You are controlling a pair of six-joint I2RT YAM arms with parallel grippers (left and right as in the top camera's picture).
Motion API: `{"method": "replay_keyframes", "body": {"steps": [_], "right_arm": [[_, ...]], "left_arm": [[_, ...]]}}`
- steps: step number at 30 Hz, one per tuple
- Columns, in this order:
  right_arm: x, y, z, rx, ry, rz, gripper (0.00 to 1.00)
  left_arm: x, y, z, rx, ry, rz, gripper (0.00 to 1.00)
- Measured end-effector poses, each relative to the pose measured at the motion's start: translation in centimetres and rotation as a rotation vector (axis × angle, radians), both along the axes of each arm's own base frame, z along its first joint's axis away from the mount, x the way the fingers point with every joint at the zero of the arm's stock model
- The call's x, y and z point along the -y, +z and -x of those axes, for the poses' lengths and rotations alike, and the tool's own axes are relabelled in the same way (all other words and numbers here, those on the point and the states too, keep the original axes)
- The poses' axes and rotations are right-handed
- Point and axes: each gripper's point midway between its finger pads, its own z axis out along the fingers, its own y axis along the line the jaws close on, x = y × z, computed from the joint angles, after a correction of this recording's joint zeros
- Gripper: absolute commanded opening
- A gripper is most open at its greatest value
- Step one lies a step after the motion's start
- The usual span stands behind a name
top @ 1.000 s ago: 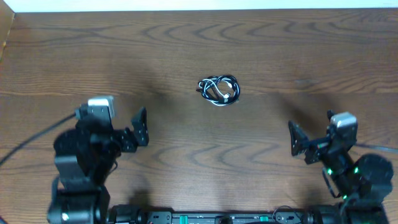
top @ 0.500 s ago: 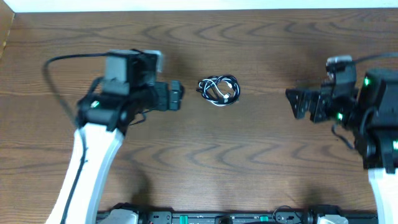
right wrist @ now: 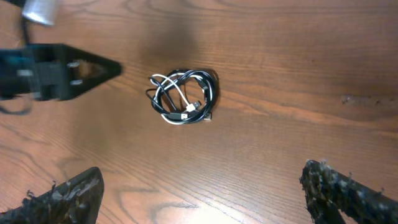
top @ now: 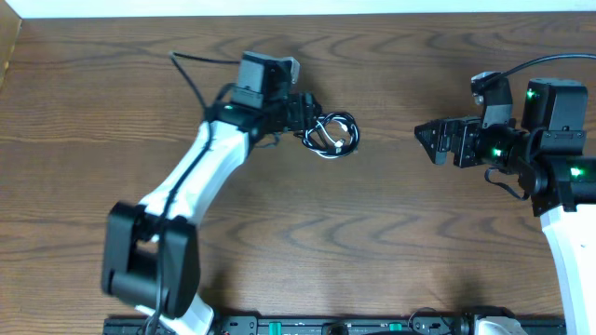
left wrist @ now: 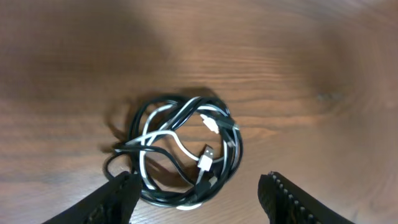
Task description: Untangle cables
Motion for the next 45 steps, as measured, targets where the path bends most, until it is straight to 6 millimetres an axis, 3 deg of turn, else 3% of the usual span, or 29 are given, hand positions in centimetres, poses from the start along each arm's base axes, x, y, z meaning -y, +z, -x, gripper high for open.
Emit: {"method": "replay_keyframes", "body": {"steps": [2,5,10,15,23,27,31,34,37,42,45], "right_arm": [[0.0,0.0,0.1,-0.006,-0.002,-0.006,0.96],[-0.1,-0.2,0.3,-0.018,-0.002,-0.008,0.95],[-0.1,-0.4,0.5,-0.033,-0.004,-0.01,0.96],[-0.1,-0.4,0.6,-0.037,-0.004,-0.01,0.95],[-0.1,-0.5,0.6,-0.044,-0.007,-0.012,0.96],[-0.1,-0.6,0.7,-0.048,-0.008,-0.013,0.97],[-0.1,-0.6,0.8,-0.052,-0.01,-0.014,0.98],[-0.1,-0.7,0.8,-0.057,-0.01,-0.014,0.98],[-0.1,-0.7,0.9,-0.058,-0.01,-0.014,0.98],[-0.1,-0.7,0.9,-0.058,-0.01,-0.014,0.98],[-0.1,-0.6,0.7,-0.053,-0.01,-0.014,0.99]], "left_arm": [[0.6,-2.1,-0.1,-0.096,0.107,0.024,0.67],[1.1,-3.6,-0.7,-0.145,0.245,0.034,0.72],[2.1,-5.1,-1.5,-0.169,0.403,0.062,0.73],[1.6,-6.9,-1.9,-0.216,0.542,0.073,0.73],[1.9,-8.5,-3.6,-0.203,0.608,0.124,0.68],[2.5,-9.4,-3.5,-0.211,0.603,0.122,0.67],[3.5,-10.7,-3.1,-0.22,0.593,0.102,0.49],[3.7,-11.4,-2.9,-0.223,0.587,0.088,0.29],[3.7,-11.6,-3.0,-0.224,0.592,0.095,0.15],[3.9,-11.4,-3.2,-0.201,0.564,0.086,0.07],[3.9,-10.9,-3.1,-0.177,0.523,0.061,0.08]]}}
